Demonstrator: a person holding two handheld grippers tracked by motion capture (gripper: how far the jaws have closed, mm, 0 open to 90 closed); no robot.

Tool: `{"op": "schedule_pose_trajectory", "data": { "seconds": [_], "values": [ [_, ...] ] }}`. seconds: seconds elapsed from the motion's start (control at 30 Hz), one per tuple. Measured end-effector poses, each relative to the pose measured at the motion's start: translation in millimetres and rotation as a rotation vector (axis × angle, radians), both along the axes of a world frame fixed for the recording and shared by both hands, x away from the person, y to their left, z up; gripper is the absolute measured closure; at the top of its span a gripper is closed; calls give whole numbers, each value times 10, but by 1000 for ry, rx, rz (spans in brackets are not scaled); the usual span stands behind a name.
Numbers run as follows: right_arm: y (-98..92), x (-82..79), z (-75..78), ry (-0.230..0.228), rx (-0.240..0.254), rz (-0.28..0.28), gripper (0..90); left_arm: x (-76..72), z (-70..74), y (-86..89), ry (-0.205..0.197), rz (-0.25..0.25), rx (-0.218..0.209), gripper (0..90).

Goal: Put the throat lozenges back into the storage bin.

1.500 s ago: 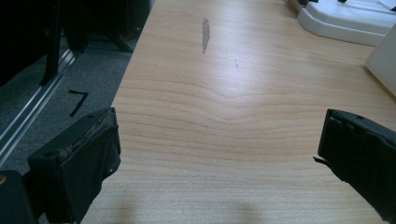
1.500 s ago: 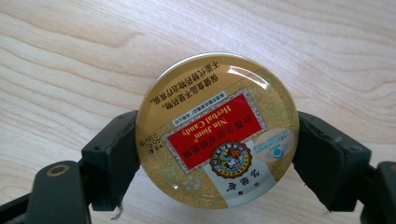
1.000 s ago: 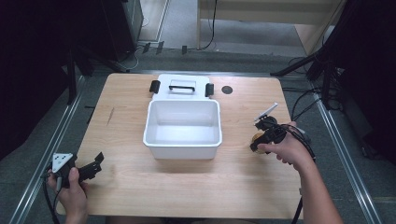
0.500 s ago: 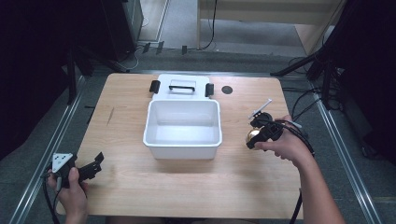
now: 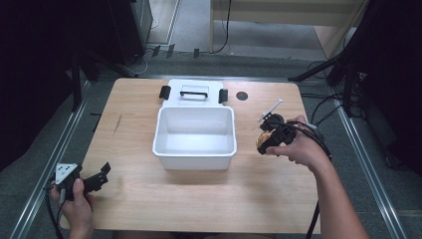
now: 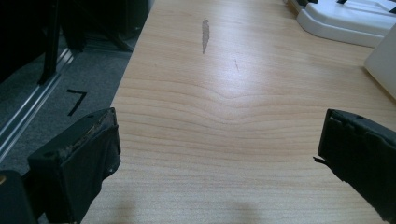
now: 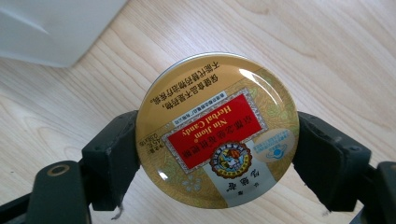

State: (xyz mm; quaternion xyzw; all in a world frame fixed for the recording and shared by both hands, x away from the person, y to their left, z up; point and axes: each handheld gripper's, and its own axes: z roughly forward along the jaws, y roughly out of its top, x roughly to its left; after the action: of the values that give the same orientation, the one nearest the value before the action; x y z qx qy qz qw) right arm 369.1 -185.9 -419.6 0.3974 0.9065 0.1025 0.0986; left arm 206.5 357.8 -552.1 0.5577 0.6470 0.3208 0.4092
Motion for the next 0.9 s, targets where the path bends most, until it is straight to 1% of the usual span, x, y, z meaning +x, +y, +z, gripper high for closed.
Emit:
{"op": "schedule_pose_trajectory", "data": {
  "seconds": [0.23,0.4,0.53,0.57,0.9],
  "values": [
    [88,17,96,-6,-9,22,211,0,-1,2,-3,1,-4,0],
    [127,23,145,-2,-9,23,211,1,-1,2,-2,2,-4,0],
    [157,34,205,-10,-7,32,211,1,-2,1,-4,0,-3,0],
    [176,46,237,-17,-4,42,211,0,0,1,-2,0,-1,0],
    [283,68,354,-21,-4,55,211,-1,0,1,-2,0,1,0]
  ]
}}
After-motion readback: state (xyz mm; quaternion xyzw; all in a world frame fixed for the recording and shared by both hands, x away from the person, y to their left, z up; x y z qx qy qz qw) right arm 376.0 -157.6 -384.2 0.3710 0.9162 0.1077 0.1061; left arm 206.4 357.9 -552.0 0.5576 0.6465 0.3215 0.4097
